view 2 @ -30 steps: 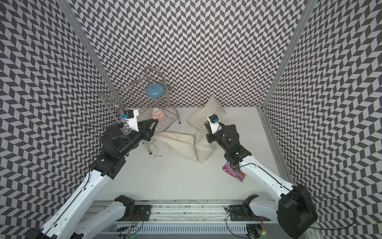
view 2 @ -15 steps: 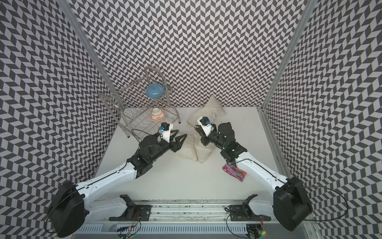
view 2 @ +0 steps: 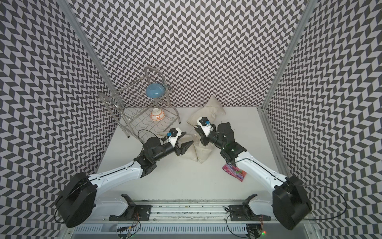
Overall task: Close the soil bag
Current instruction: Frap the soil bag at the center of the board.
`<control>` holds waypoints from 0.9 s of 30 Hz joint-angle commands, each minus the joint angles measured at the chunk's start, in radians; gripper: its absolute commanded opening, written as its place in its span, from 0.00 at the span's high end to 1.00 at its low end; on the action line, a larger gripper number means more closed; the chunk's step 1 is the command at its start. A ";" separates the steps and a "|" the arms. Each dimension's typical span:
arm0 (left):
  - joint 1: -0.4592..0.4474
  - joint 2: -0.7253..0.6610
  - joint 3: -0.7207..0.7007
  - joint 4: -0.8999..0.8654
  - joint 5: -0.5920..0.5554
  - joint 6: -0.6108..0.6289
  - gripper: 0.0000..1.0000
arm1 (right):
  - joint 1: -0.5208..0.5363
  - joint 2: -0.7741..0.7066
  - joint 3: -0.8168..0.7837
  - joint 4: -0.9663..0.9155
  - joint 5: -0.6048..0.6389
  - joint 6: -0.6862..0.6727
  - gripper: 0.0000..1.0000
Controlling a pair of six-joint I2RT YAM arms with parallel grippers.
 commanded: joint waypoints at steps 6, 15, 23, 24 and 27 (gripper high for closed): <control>0.006 0.108 0.099 0.003 0.007 0.063 0.41 | 0.013 0.000 0.007 0.020 -0.020 -0.002 0.92; 0.004 0.129 0.102 0.013 0.032 0.060 0.61 | 0.015 0.005 0.007 0.021 -0.020 0.001 0.92; 0.003 0.165 0.128 0.017 0.052 0.049 0.60 | 0.016 0.012 0.013 0.013 -0.032 -0.002 0.92; 0.005 0.170 0.130 0.016 0.049 0.050 0.61 | 0.017 0.013 0.015 0.012 -0.030 -0.002 0.92; 0.006 0.167 0.125 0.024 0.039 0.041 0.72 | 0.018 0.012 0.013 0.008 -0.017 -0.006 0.92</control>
